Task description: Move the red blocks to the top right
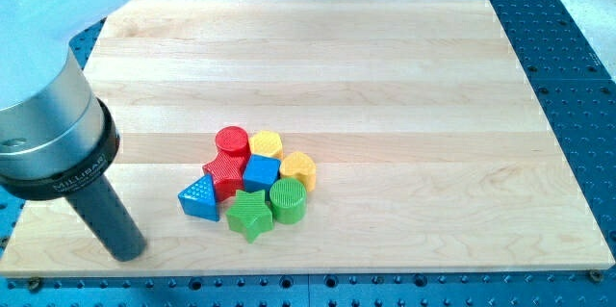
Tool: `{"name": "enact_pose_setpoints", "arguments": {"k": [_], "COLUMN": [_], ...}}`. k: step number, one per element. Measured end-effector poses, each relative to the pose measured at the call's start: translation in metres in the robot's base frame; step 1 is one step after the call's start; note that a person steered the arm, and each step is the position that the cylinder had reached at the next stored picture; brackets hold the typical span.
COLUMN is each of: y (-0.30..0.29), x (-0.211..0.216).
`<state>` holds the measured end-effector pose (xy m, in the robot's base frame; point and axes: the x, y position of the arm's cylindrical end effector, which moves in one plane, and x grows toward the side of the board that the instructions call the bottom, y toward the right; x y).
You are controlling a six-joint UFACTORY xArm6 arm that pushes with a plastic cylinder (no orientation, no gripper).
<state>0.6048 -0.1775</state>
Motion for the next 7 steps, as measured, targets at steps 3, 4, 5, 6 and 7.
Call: {"name": "enact_pose_setpoints", "arguments": {"k": [3,4,5,6,7], "y": [0.145,0.128,0.119,0.116,0.102], "x": [-0.001,-0.012,-0.012,-0.012,-0.012]}}
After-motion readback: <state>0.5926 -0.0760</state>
